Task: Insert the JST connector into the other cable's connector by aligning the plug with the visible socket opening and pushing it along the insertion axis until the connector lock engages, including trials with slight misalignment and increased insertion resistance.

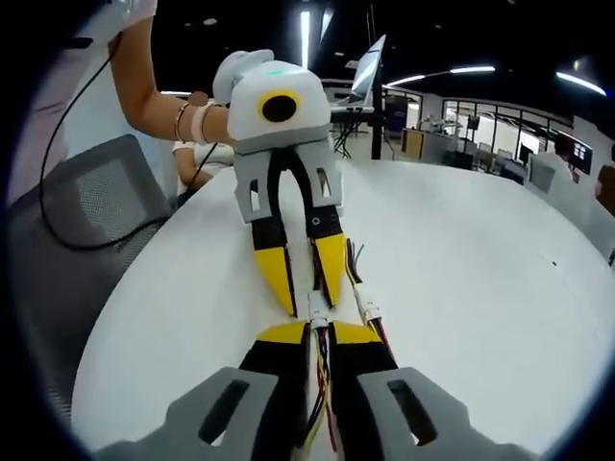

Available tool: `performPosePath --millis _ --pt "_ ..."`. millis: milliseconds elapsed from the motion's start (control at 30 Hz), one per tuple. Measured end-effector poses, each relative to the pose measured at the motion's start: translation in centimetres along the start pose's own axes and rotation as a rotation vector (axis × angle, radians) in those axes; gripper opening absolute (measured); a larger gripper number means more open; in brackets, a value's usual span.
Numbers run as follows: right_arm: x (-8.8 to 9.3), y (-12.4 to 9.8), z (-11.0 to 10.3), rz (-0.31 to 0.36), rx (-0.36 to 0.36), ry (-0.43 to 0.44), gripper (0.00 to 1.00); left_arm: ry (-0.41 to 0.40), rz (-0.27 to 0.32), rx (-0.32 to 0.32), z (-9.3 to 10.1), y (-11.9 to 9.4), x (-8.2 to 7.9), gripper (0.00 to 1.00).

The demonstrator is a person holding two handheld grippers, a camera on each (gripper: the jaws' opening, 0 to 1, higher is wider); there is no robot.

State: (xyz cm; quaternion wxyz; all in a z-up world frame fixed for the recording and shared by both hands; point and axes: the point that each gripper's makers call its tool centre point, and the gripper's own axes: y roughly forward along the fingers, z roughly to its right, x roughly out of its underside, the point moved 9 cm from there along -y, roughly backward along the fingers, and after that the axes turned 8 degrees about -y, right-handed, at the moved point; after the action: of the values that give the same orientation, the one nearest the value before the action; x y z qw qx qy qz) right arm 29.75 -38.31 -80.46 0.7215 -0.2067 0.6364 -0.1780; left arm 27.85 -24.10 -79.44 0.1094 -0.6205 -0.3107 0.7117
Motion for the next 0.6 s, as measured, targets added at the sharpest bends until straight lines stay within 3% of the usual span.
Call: performPosePath --millis 200,300,400,500,600 --pt "-0.3 -0.2 -0.2 0.012 0.009 0.017 0.09 -0.005 -0.002 -0.009 0.4 -0.2 0.1 0.13" --pt "-0.5 -0.4 -0.6 0.008 0.013 0.016 0.1 -0.066 0.009 -0.013 0.6 -0.4 0.2 0.16" --pt "-0.8 -0.6 -0.8 0.016 0.023 0.024 0.12 -0.063 0.011 -0.024 0.7 -0.7 0.2 0.16" --pt "-1.1 -0.7 -1.0 0.022 0.033 0.039 0.13 -0.135 0.028 -0.024 1.0 -1.2 0.0 0.19" --pt "-1.3 -0.8 -1.2 0.024 0.041 0.044 0.15 -0.126 0.033 -0.043 1.1 -1.7 -0.1 0.2"
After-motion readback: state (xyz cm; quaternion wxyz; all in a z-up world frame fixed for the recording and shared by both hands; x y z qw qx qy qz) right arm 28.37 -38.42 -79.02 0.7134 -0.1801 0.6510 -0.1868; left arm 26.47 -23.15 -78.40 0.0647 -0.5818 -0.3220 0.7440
